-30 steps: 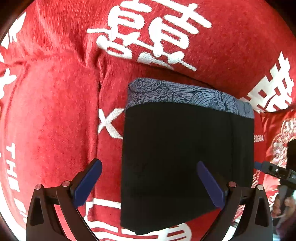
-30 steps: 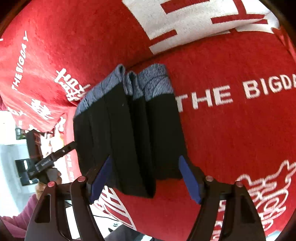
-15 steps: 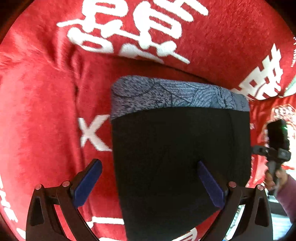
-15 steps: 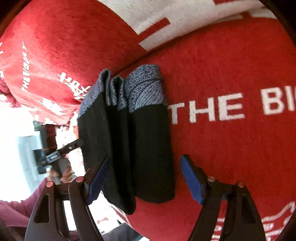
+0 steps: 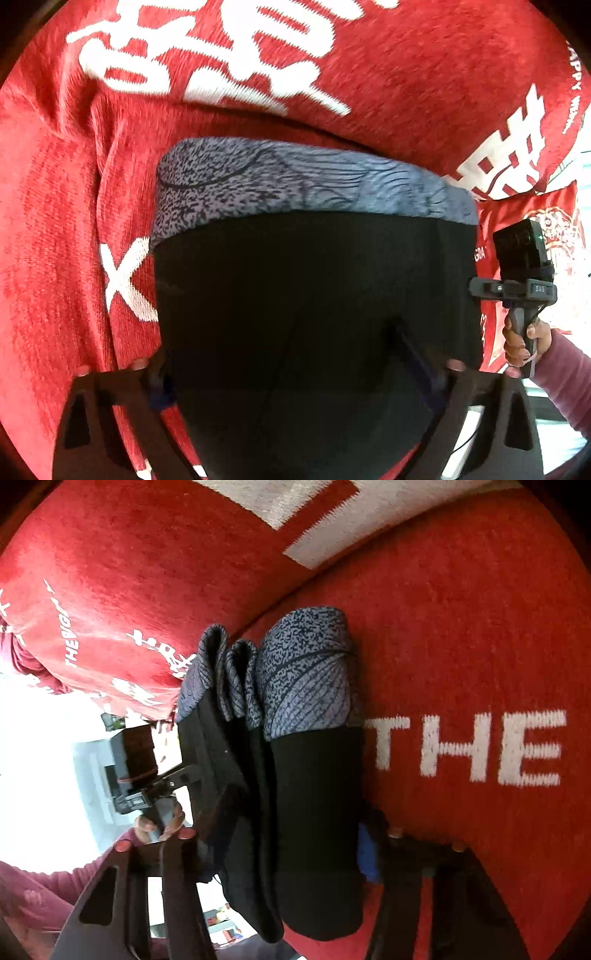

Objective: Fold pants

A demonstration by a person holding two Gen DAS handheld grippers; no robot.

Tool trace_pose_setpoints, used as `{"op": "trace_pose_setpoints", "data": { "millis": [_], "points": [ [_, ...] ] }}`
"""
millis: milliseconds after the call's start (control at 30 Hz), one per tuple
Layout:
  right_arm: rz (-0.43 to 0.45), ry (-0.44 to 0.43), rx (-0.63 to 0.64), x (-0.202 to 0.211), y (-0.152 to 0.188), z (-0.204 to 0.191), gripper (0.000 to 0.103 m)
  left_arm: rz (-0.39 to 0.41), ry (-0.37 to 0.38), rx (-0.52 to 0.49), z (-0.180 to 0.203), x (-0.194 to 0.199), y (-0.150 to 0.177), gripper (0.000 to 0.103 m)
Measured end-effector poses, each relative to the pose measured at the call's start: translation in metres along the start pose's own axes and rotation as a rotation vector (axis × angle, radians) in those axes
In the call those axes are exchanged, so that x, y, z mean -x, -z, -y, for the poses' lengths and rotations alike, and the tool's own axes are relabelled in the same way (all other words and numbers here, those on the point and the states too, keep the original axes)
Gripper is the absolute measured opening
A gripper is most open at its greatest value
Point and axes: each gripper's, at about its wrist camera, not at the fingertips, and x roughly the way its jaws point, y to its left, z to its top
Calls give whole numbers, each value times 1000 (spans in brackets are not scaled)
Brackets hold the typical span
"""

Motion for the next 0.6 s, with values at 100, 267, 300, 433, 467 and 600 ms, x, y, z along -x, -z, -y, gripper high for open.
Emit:
{"op": "trace_pose_setpoints", "data": {
  "millis": [100,267,300,433,467,600],
  "points": [
    [13,-19,-4,2,-1,-11,39,29,-25,-5,10,15,3,75],
    [18,-97,-2,6,10,-34,36,68,-10,21,20,45,14,69],
    [17,-118,-5,6,14,-38,36,71,-18,14,25,49,16,70],
    [-3,-161,0,2,40,-58,36,81,-49,-6,35,75,38,70],
    [-4,-171,-3,2,46,-61,36,81,-48,5,34,81,45,70],
    [5,-218,-37,-4,84,-74,36,73,-56,19,26,99,75,70]
  ]
}}
